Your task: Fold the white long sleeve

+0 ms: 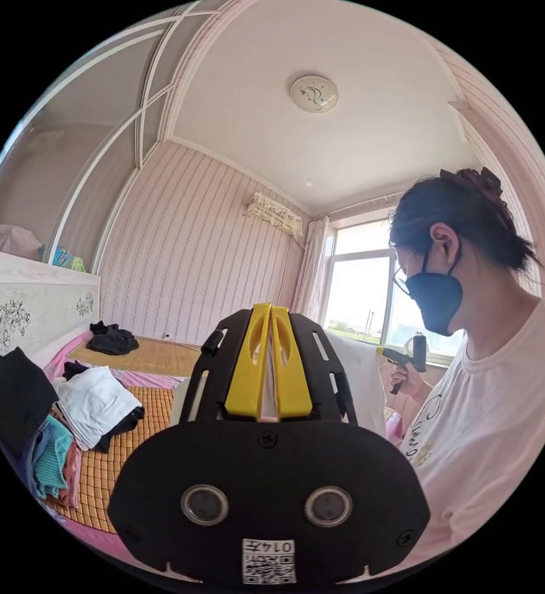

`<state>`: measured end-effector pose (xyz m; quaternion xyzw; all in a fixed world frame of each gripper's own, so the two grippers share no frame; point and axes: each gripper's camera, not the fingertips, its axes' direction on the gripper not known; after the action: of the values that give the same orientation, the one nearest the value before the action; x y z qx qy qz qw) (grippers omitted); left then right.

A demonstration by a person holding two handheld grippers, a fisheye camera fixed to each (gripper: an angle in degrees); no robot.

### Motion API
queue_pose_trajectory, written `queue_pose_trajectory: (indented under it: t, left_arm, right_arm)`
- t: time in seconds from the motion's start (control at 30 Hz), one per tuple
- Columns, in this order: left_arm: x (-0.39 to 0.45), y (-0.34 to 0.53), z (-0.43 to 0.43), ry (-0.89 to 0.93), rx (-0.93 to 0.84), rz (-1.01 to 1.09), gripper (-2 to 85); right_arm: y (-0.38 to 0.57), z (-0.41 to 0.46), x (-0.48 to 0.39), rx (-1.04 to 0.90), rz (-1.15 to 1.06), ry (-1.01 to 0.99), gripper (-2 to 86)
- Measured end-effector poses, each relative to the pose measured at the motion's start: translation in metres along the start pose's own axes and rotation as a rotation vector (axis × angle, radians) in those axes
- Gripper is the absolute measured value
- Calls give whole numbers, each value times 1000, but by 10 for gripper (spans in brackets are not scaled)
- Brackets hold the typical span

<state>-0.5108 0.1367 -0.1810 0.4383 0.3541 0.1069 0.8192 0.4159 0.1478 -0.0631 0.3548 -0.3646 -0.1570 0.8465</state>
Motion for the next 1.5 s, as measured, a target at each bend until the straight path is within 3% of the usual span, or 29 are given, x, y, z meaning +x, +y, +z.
queue_pose_trajectory:
  t: [0.23, 0.43, 0.5, 0.63, 0.73, 0.9, 1.07, 1.23, 1.37, 1.5]
  left_arm:
    - [-1, -4, 71, -7, -57, 85, -10]
    - [-62, -46, 210, 24, -122, 37, -10]
    - [-68, -70, 243, 25, -89, 40, -10]
    - [-49, -67, 252, -56, -65, 187, -10]
    - [-60, -12, 267, -90, -233, 193, -10]
    - [-100, 178, 307, -63, -710, -73, -10]
    - [-129, 324, 327, -46, -1038, -368, -8]
    - [-139, 316, 362, -111, -1056, -265, -4]
    - [-147, 301, 452, -84, -1030, -128, 18]
    - [-148, 317, 554, -79, -1068, -34, 59]
  right_arm:
    - [-7, 1, 27, 11, 57, 65, -2]
    - [-96, 51, 124, 29, 139, 102, -2]
    - [-130, 55, 127, 122, 99, 92, -2]
    - [-130, 57, 99, 123, -63, 148, -2]
    - [-72, 73, 100, -47, -24, 118, -2]
    - [119, 152, 116, -686, 262, 204, -4]
    - [210, 190, 125, -935, 461, 280, -4]
    - [184, 245, 129, -973, 286, 387, 57]
    - [161, 324, 141, -979, 170, 379, 132]
    - [173, 394, 167, -1107, 129, 526, 151]
